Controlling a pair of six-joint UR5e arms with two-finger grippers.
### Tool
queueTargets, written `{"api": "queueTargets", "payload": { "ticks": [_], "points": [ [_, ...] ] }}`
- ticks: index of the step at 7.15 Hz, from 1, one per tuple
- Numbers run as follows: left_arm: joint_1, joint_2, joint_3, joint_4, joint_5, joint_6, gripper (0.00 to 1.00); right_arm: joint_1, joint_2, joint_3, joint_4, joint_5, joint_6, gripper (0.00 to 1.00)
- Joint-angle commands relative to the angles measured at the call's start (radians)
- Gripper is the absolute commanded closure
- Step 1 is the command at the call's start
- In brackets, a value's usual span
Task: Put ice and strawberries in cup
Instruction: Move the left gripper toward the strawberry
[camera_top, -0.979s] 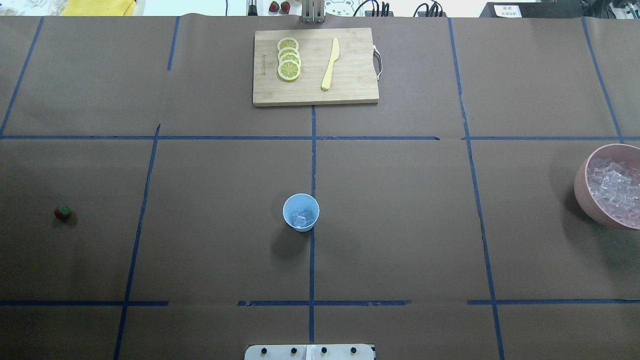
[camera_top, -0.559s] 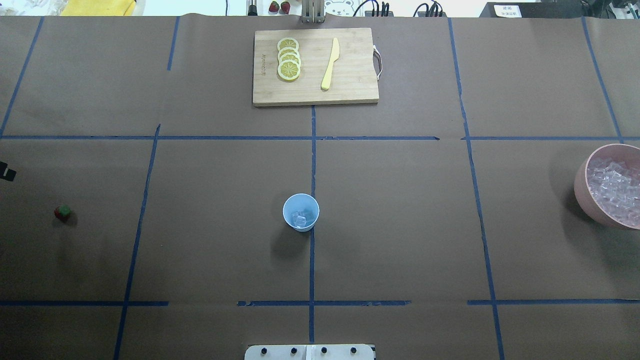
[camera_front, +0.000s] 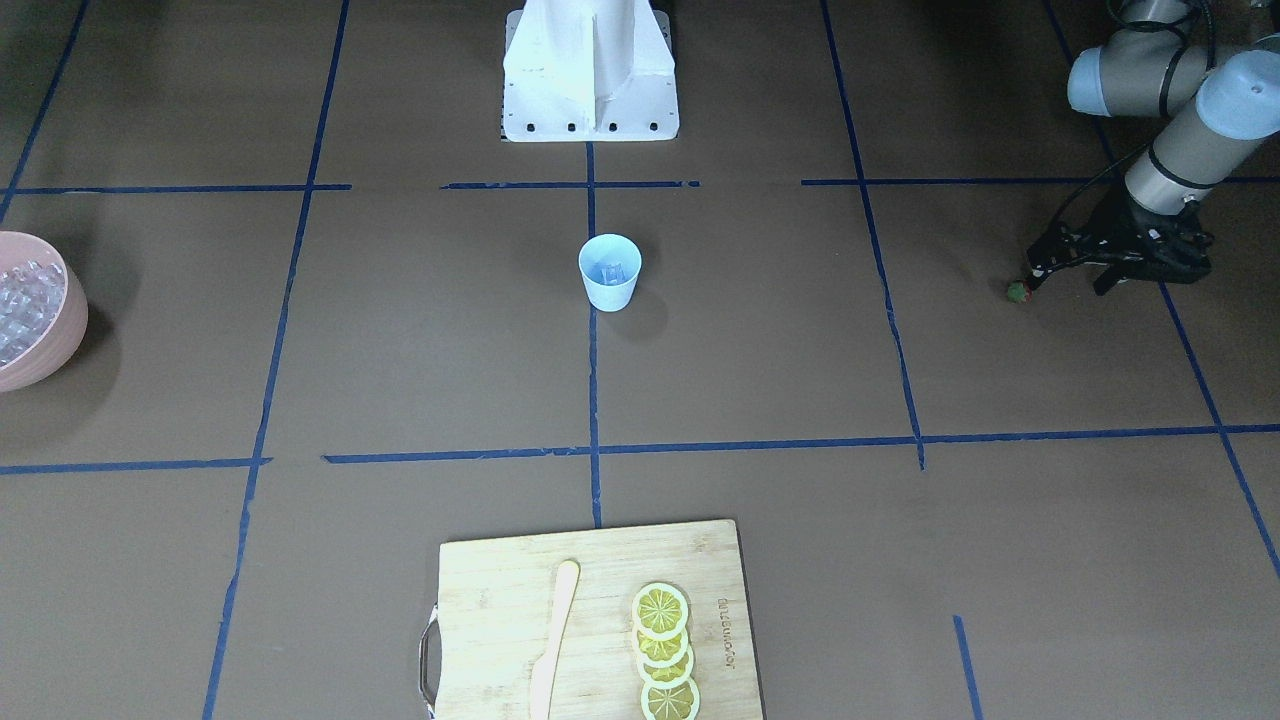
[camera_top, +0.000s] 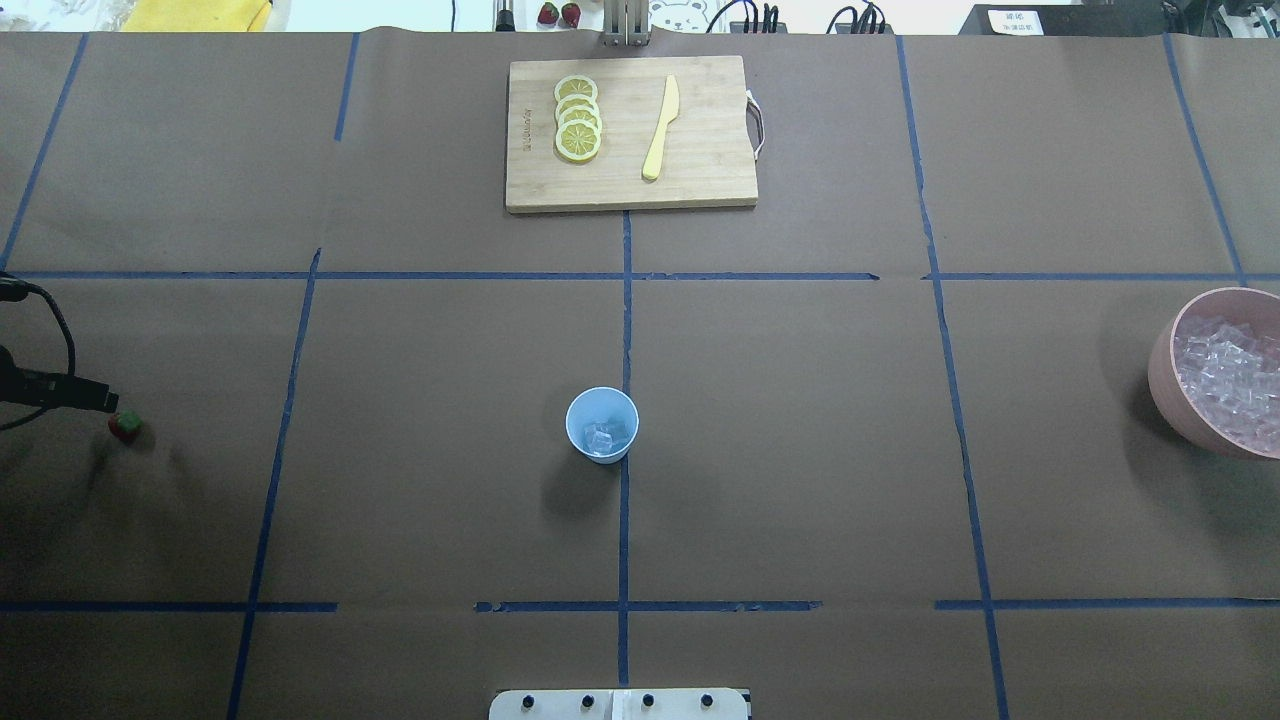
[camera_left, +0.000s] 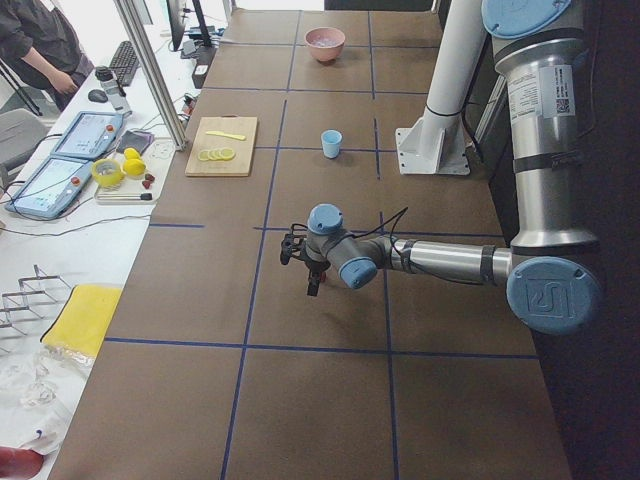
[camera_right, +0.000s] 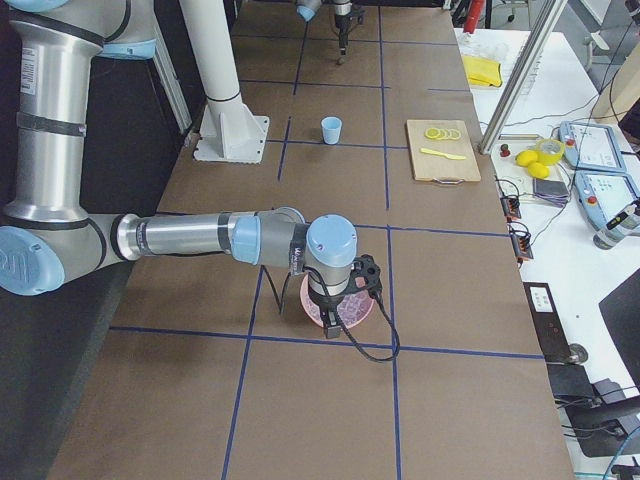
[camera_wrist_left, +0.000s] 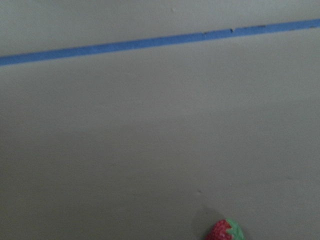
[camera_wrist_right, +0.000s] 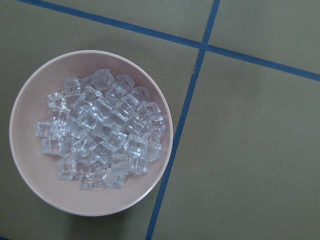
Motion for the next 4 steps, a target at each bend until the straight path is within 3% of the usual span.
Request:
{"api": "queueTargets", "payload": {
  "ticks": [1,4],
  "points": [
    [0.049,-0.001,-0.002,-0.028,0.043,-0.067,0.0,-0.001,0.0,0.002,0.0,0.0,0.0,0.01],
    [0.082,-0.003,-0.001,-0.028,0.068,-0.078,0.01,-0.001,0.0,0.0,0.0,0.0,0.0,0.01]
  ]
}}
